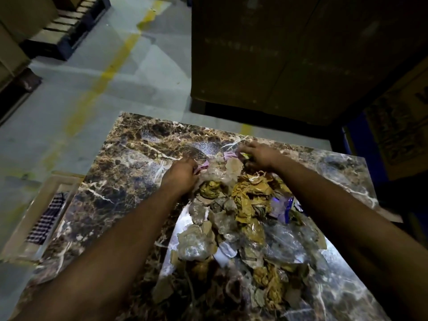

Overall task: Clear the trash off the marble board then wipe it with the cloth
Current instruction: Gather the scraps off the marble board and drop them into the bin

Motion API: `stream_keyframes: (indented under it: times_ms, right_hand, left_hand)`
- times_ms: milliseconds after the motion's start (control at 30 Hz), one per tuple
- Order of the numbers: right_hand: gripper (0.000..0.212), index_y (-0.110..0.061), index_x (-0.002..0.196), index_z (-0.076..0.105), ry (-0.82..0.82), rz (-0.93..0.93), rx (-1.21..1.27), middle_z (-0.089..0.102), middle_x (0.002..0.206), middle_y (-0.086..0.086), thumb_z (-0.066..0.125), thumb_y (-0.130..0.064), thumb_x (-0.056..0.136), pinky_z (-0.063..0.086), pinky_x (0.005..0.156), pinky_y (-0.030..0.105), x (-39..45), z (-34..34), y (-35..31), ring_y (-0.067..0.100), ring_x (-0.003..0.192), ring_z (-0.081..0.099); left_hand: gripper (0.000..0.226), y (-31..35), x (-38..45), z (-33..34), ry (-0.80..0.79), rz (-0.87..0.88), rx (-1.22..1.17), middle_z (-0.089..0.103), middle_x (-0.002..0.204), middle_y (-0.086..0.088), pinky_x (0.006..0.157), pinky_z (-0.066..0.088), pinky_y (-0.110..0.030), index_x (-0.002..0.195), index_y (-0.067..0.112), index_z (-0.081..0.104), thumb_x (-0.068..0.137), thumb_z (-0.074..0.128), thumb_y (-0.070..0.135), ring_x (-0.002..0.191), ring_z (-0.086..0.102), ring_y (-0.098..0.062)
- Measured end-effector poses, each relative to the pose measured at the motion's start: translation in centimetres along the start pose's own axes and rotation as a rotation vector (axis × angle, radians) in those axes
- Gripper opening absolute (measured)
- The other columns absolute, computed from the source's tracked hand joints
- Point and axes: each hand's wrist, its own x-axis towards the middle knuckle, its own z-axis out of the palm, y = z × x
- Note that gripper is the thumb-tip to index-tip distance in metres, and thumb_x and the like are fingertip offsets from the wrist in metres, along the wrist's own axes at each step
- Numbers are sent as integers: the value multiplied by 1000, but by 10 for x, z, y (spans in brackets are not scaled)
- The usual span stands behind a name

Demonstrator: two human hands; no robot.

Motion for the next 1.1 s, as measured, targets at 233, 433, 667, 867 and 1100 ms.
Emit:
stream_keyframes:
  times_ms: [233, 433, 667, 867, 1100]
  right_hand:
    - [13, -24, 101, 65, 107, -13, 208, 70, 103, 5, 59, -13, 99, 60, 74, 34, -35, 8, -3, 18, 85, 67]
    - [22, -22, 105, 75, 182, -28, 388, 72, 100, -10, 73, -6, 89, 58, 79, 26, -83, -28, -2, 5, 87, 69]
    - [44, -33, 65, 52, 30, 68, 402, 55, 67, -11, 63, -4, 96, 43, 72, 30, -123, 6, -4, 4, 64, 52]
    - [27, -37, 125, 65, 69, 89, 877, 66, 127, 0, 44, -32, 107, 49, 106, 45, -137, 13, 4, 17, 114, 64]
    - [66, -60, 149, 31, 45, -127, 878, 20, 167, -2, 46, -76, 87, 29, 115, 55, -159, -6, -52, 28, 148, 28]
  left_hand:
    - [12, 11, -14, -2, 172, -56, -227, 68, 91, 5, 58, 43, -24, 105, 23, 72, 98, 63, 20, 73, 59, -8]
    - [9, 8, -56, -22, 191, 111, -264, 71, 90, 6, 73, 53, -31, 97, 21, 76, 90, 73, 15, 78, 64, -11]
    - [14, 5, -92, 4, 24, 100, -66, 69, 97, -1, 77, 57, -38, 101, 31, 77, 89, 73, 26, 82, 64, -19]
    - [37, 29, -93, -12, 112, 69, 72, 42, 109, 6, 87, 45, -32, 112, 26, 52, 84, 73, 34, 101, 41, -12]
    - [46, 50, -74, -28, -231, 43, -680, 35, 161, -6, 115, 30, -57, 146, 51, 37, 101, 43, 58, 141, 41, -34]
